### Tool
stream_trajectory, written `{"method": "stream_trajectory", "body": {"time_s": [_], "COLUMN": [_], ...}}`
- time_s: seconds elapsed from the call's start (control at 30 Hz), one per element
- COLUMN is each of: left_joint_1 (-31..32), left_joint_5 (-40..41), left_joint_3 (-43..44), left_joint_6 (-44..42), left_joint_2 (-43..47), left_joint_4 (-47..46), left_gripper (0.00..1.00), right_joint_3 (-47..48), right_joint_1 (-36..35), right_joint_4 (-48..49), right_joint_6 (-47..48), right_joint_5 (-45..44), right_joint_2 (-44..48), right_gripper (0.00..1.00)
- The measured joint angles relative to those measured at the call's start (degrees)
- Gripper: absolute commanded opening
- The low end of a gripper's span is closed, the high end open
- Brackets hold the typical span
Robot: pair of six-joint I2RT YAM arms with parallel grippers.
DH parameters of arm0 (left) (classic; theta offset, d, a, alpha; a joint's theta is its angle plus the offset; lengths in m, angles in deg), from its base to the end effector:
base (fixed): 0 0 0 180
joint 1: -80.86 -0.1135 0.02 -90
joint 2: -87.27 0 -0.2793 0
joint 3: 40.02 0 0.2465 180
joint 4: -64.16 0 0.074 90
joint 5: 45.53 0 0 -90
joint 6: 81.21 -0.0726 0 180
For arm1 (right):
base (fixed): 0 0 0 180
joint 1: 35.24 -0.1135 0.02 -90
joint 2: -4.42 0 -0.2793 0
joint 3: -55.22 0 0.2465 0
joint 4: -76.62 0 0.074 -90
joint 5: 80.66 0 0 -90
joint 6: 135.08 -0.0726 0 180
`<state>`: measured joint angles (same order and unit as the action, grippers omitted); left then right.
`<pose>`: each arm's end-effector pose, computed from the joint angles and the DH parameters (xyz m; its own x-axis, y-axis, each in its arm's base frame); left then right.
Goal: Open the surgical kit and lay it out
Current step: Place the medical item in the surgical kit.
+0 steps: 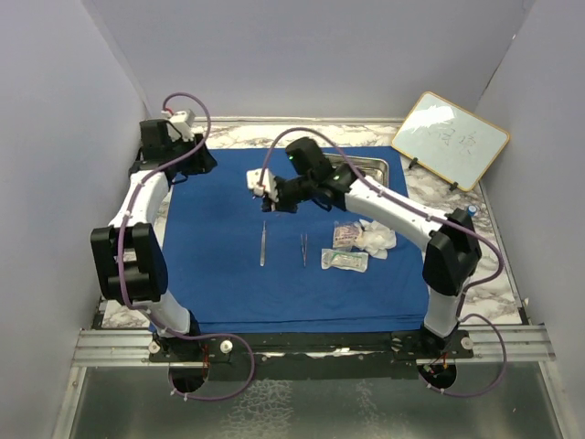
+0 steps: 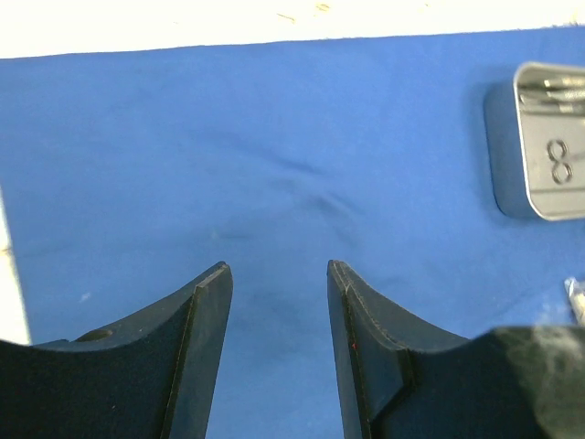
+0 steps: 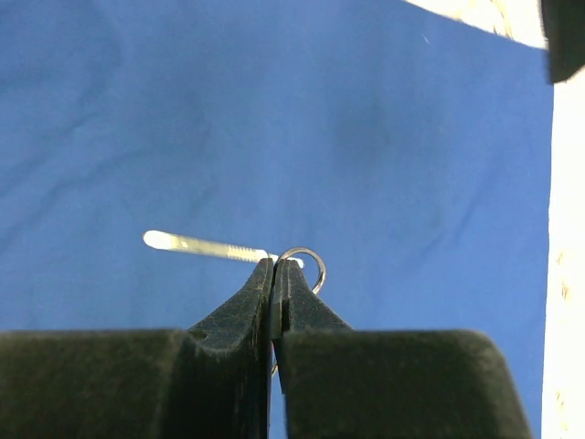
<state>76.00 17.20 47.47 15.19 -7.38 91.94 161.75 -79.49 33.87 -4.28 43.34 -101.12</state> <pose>0.4022 0.0008 0.2818 -0.6004 -0.1505 -0.7854 0.2335 0.9064 -0.3522 0.2878 0.3371 0.2975 0.2121 -0.5496 -0.8080 -0.9758 -0.0745 -0.2055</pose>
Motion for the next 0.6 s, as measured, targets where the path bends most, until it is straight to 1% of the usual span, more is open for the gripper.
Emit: {"method": "stream_trajectory", "body": {"time_s": [0.17, 0.27, 0.33, 0.47, 0.6], "left_joint_1": [-6.8, -9.55, -10.54, -10.95, -11.02], "left_joint_5": [-0.66, -1.27, -1.84, -2.54, -3.5], "left_joint_3": [2.14, 2.8, 2.86, 2.84, 2.29], "left_joint_6": [1.01, 1.7, 2.08, 2.47, 3.13], "left_joint_2": [1.25, 1.46, 1.51, 1.62, 2.21], "left_joint_4": [1.42, 1.46, 1.62, 1.81, 1.77], "left_gripper": [0.49, 0.49, 0.49, 0.49, 0.49], "right_joint_3": [3.56, 6.34, 8.66, 12.79, 16.0], "right_joint_1": [-8.55, -13.09, -16.28, -20.0, -21.38], "right_joint_4": [0.0, -0.07, -0.24, -0.76, -1.01], "right_joint_6": [5.31, 8.57, 10.95, 14.71, 16.59], "right_joint_5": [-4.13, -7.15, -9.25, -11.82, -12.76], "right_joint_2": [-4.44, -8.85, -12.57, -18.49, -22.32], "right_gripper": [0.01, 0.01, 0.01, 0.01, 0.01]}}
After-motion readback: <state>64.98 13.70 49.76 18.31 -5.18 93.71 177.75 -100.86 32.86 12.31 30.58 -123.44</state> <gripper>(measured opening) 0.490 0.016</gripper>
